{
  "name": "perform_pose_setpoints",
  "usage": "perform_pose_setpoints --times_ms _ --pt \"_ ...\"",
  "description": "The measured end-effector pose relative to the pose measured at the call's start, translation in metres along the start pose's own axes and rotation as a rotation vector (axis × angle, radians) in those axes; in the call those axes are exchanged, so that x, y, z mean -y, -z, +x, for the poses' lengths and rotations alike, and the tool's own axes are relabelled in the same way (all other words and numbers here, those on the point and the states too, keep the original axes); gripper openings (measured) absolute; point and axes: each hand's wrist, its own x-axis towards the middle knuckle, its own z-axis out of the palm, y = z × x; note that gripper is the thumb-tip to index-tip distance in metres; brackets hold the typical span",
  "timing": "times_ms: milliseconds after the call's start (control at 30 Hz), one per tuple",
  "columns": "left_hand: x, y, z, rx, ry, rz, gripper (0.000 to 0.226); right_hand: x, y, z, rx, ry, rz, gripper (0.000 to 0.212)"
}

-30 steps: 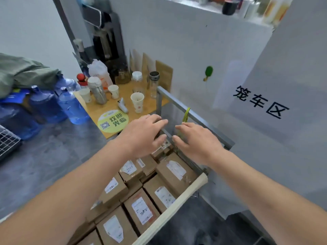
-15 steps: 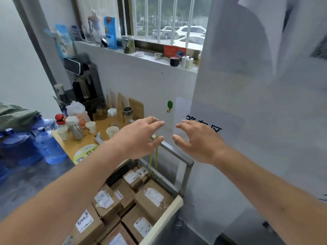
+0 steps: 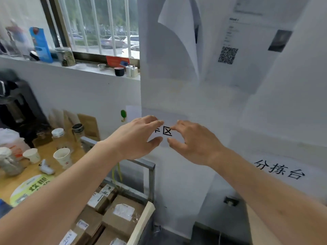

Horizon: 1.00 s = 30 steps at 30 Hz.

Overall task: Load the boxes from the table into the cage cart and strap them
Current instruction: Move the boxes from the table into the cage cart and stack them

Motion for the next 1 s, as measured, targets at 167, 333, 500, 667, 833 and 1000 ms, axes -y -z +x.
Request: perform_pose_setpoints --times_ms 167,333,500,667,833,1000 --pt "-0.012 -0.008 0.024 0.044 -0.164 -0.02 0.061 -0.012 0.0 -0.028 -0.039 -0.195 0.018 0.059" --pt "-0.04 -0.02 0.043 0.097 -0.347 -0.037 0.061 -0.019 0.003 -0.07 -0.094 -0.406 0.017 0.058" --pt "-0.09 -0.034 0.059 0.141 -0.51 -0.066 0.061 -0.032 0.009 -0.118 -0.125 -0.583 0.002 0.057" --pt "-0.154 -0.058 0.082 0.173 -0.672 -0.101 0.062 -0.066 0.019 -0.17 -0.16 -0.741 -0.035 0.054" --pt "-0.236 -0.079 0.101 0.192 -0.782 -0.14 0.06 -0.114 0.029 -0.228 -0.182 -0.867 -0.074 0.054" --pt "-0.328 -0.102 0.111 0.211 -0.864 -0.186 0.057 -0.169 0.035 -0.288 -0.19 -0.97 -0.095 0.054"
